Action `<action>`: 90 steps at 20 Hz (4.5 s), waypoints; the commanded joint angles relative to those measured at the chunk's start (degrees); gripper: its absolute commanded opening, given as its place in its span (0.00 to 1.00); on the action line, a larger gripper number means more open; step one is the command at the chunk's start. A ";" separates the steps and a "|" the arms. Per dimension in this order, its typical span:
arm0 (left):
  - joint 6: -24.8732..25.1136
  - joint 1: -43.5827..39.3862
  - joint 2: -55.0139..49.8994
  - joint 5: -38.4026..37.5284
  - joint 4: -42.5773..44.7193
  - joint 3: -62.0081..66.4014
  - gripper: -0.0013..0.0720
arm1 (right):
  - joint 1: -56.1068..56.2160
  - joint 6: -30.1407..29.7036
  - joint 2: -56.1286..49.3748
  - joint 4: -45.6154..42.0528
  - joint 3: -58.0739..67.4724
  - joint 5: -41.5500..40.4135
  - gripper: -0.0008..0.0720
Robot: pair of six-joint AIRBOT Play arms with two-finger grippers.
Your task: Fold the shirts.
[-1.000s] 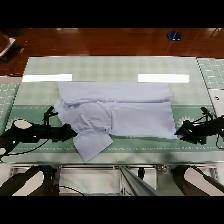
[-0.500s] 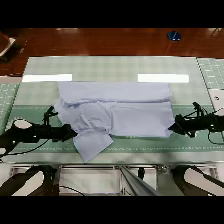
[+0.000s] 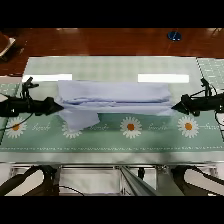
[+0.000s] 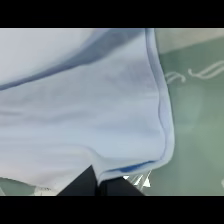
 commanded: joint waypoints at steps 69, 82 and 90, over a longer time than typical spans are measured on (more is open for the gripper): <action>-20.65 -62.86 -52.98 13.84 -2.27 61.44 0.06 | 3.93 5.55 34.73 -3.30 4.37 8.17 0.04; -22.10 -45.68 -46.47 -4.96 3.85 66.29 0.06 | 12.26 5.22 31.19 -0.31 4.44 4.52 0.04; -22.38 -26.64 -4.31 3.85 20.90 27.34 0.06 | 37.11 5.14 1.92 0.90 25.07 -8.22 0.04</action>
